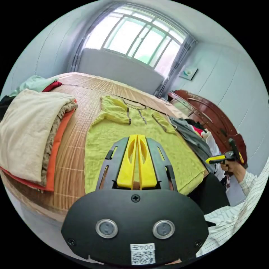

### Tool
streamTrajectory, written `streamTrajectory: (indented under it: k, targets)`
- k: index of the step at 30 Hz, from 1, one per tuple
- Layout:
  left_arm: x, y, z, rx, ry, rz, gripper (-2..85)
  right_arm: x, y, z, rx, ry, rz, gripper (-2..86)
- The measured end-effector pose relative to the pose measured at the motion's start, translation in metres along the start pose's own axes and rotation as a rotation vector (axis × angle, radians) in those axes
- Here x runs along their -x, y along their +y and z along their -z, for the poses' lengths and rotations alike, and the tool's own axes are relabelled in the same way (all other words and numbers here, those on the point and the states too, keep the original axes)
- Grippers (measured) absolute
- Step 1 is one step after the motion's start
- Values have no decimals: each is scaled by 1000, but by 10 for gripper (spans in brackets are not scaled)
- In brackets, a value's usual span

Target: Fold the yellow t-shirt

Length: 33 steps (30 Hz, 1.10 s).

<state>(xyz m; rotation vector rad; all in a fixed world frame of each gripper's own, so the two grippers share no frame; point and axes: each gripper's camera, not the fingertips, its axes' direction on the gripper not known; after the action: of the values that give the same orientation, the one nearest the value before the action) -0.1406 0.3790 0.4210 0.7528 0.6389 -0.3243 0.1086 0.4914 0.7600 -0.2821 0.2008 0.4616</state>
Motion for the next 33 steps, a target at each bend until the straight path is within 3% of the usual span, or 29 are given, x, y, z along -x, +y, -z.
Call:
streamTrajectory:
  k: [4, 9, 23, 33]
  targets:
    - [-38, 6, -18, 139, -176, -149, 7, 11, -9, -24, 92, 132, 55, -8]
    - [-74, 11, -74, 331, -324, -278, 7, 17, -14, -49, 174, 152, 99, -7]
    - [-100, 9, -103, 315, -339, -296, 4, 11, 6, -55, 120, 137, 114, 0]
    - [-81, 10, -90, 274, -327, -177, 4, -30, 63, -41, -86, 82, -1, -7]
